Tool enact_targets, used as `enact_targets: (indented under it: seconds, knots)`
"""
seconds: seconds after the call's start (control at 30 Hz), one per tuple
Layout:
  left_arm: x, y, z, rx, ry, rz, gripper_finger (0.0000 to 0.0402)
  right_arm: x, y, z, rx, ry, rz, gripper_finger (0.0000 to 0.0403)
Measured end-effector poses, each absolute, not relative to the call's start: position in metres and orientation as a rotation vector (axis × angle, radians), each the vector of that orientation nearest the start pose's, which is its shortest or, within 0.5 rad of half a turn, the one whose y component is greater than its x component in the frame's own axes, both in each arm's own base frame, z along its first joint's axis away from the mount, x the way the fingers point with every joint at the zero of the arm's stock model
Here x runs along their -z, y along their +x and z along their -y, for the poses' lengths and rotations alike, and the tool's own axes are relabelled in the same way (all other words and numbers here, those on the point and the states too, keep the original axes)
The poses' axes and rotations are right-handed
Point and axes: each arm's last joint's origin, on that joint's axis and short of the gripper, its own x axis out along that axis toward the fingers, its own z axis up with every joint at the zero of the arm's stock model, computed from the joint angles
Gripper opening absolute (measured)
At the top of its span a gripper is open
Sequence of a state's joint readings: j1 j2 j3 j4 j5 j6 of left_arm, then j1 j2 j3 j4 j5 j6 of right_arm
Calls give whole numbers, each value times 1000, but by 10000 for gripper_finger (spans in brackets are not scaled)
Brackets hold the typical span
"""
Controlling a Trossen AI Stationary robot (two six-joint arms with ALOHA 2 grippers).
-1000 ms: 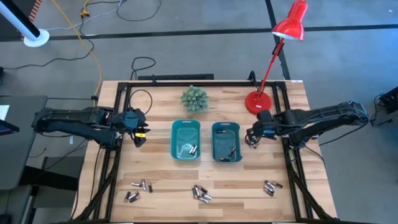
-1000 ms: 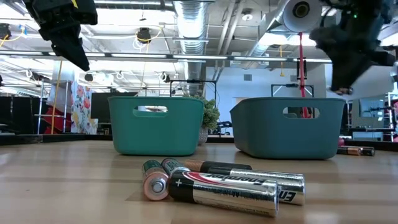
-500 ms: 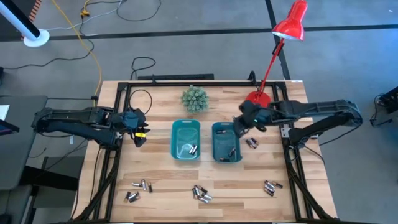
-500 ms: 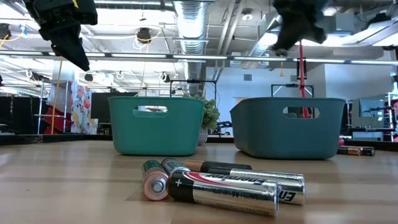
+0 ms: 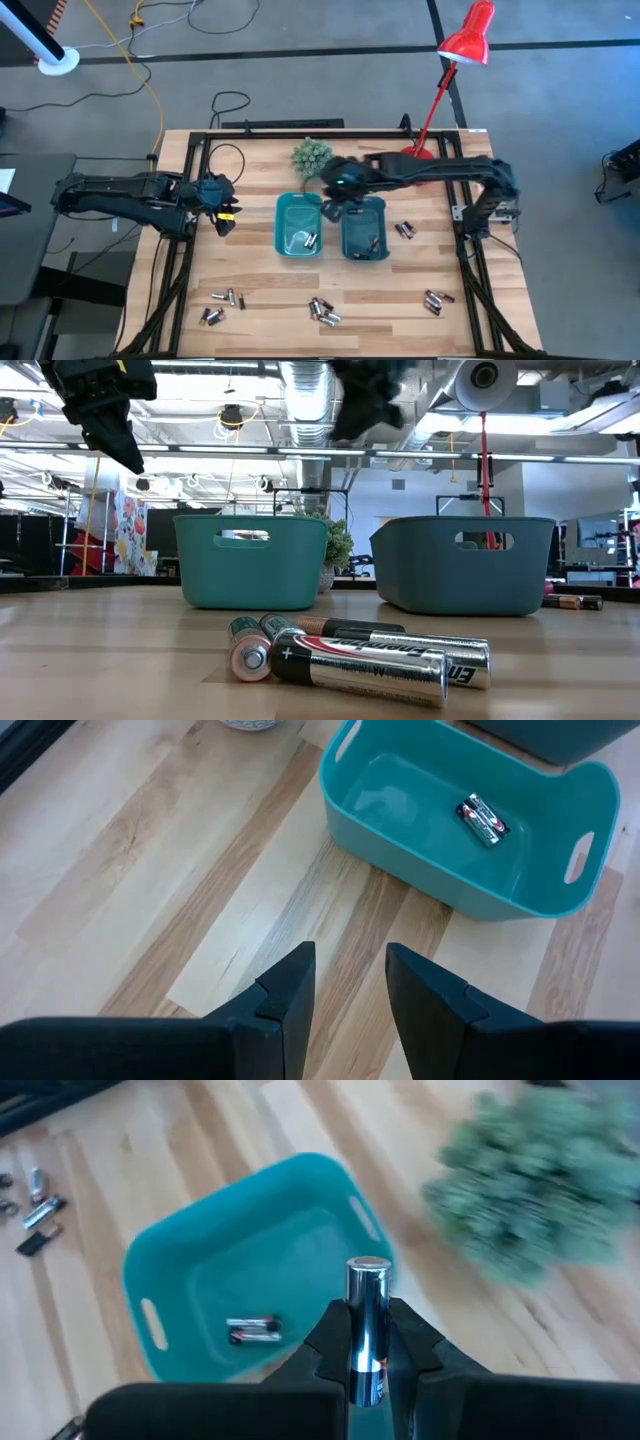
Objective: Sort batteries
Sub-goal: Put the silver battery into the green bin
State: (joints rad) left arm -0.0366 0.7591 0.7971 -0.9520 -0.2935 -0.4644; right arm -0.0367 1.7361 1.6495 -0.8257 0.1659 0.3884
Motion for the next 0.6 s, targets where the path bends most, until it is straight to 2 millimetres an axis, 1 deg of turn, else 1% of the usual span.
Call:
enact_targets:
  seconds: [0.1,0.2,0.3,0.47,0.6]
  knots:
    - [-279,130,-4,-442,-280,-827,121,-315,397,20,321,288,-889,40]
    - [-279,130,-4,-441,-279,-827,121,-295,419,20,298,269,-938,40]
    - [-279,130,-4,-437,-270,-829,121,-271,438,19,274,281,-993,40]
    - [-279,129,-4,-443,-284,-827,121,-232,458,17,255,291,-1080,40]
    - [-279,129,-4,-434,-263,-832,121,-209,466,16,258,288,-1127,40]
